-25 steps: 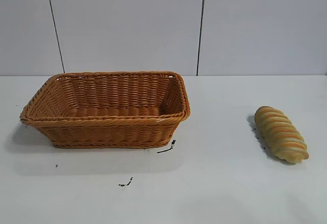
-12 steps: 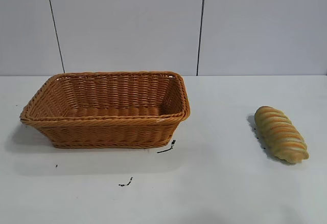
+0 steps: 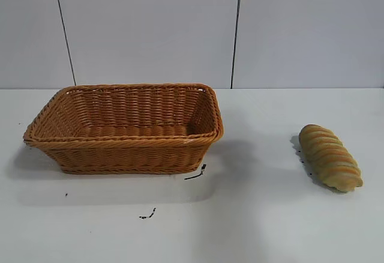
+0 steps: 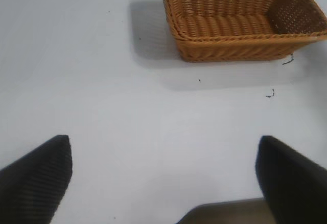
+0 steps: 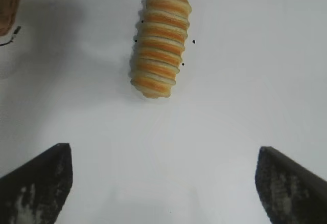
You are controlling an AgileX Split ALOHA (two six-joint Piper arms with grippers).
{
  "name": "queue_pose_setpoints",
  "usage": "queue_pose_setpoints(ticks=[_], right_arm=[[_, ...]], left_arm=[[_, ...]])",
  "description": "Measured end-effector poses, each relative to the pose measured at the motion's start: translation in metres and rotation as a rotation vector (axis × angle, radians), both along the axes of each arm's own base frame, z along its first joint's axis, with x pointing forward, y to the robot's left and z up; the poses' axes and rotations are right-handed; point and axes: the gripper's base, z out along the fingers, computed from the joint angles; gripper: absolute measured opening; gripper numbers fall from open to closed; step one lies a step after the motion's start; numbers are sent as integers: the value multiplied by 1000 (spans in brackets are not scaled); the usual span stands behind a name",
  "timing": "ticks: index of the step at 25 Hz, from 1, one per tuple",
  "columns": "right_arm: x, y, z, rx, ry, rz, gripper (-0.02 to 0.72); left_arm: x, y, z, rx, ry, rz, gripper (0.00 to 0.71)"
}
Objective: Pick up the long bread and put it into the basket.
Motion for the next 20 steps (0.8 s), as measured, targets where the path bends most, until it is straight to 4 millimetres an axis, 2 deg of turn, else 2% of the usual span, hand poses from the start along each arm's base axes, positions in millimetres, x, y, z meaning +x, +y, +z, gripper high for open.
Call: queue_pose_setpoints(ticks=[9, 15, 20], right_arm=[[57, 3, -73, 1, 92, -33, 696], [70, 4, -111, -2, 141, -42, 696], [72, 4, -123, -3, 152, -45, 696]], left_arm=[[0, 0, 0, 0, 0, 0, 698], [0, 0, 0, 0, 0, 0, 698], [0, 0, 0, 0, 0, 0, 698]])
